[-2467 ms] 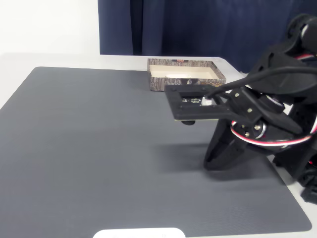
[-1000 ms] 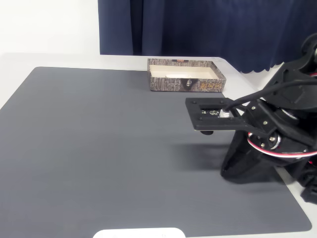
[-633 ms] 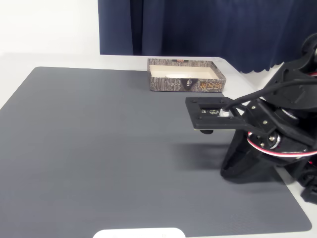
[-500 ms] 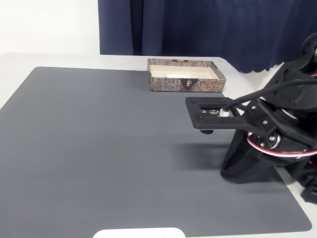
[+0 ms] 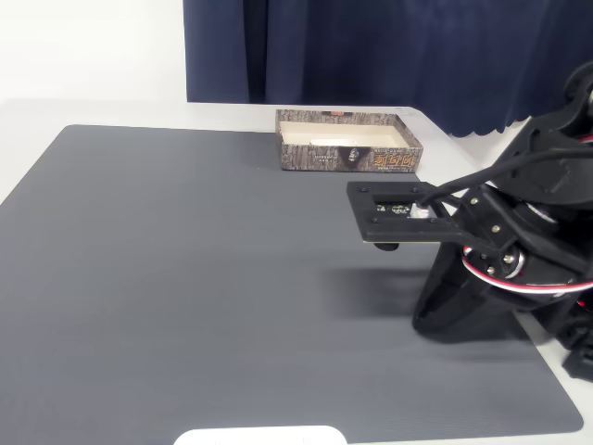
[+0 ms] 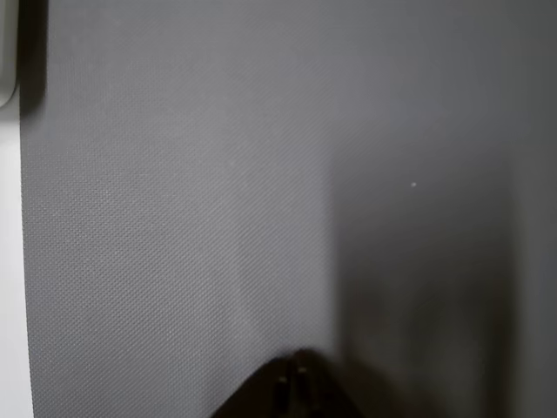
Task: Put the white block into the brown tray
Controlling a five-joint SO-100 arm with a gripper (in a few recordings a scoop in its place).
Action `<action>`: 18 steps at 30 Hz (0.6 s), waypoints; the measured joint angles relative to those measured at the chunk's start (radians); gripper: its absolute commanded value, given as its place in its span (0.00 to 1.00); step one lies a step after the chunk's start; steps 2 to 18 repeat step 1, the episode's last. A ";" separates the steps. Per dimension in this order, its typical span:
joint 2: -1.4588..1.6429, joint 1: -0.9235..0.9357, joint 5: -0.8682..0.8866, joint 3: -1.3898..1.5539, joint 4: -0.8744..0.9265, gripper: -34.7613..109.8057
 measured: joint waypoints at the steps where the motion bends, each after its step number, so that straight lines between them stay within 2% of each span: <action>1: 0.000 0.000 0.000 0.000 0.000 0.24; 18: 0.000 0.000 0.000 0.000 0.000 0.24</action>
